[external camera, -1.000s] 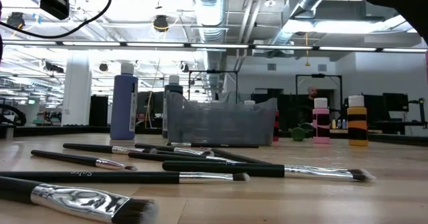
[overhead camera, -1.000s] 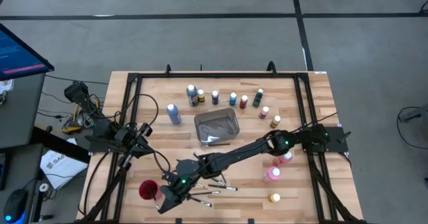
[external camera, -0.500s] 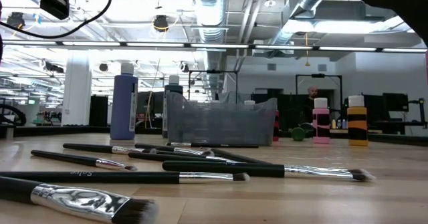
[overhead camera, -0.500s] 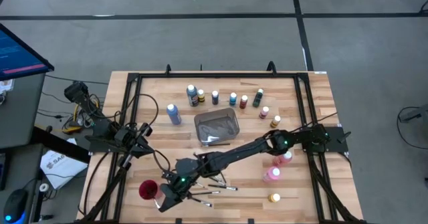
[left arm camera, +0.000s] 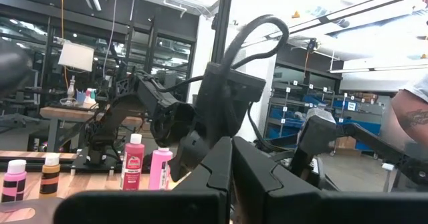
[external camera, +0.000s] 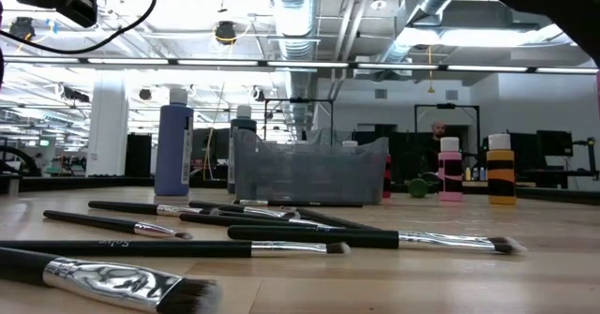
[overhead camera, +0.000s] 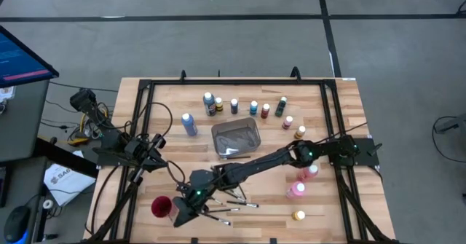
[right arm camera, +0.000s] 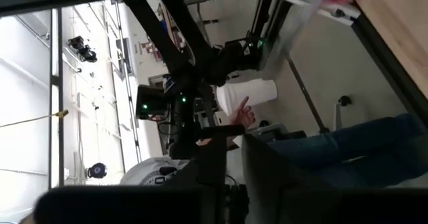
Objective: Pick & Place Paint Supplies
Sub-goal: Put the silver paintbrush into the red cup
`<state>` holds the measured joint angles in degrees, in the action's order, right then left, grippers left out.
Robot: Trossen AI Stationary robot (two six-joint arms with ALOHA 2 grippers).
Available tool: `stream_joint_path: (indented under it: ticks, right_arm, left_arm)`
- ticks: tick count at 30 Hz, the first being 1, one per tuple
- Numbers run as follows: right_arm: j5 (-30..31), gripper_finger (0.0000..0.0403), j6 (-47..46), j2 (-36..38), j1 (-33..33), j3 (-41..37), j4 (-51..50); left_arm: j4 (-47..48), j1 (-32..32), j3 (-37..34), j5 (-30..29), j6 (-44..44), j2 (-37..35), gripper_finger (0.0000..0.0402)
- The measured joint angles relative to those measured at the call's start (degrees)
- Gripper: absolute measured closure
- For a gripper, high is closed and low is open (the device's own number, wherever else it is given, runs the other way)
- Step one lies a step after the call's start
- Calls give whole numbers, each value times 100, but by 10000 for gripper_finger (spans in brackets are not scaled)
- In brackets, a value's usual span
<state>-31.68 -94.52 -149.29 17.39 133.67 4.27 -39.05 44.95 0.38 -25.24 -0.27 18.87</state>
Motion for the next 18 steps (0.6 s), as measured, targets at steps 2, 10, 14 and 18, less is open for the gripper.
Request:
stream_joint_path:
  ticks: [2, 10, 14, 18]
  right_arm:
    - [2, 339, 0, 0, -21, 0, 40]
    - [2, 289, 31, 0, -155, 76, 991]
    - [37, 271, 348, 239, -303, 92, 1487]
    - [24, 271, 1199, 760, -358, 96, 1030]
  left_arm:
    - [0, -2, 0, -2, 0, 0, 399]
    - [0, 0, 0, 0, 0, 0, 399]
    - [0, -2, 0, 1, 0, 0, 399]
    - [0, -1, 0, 0, 0, 0, 399]
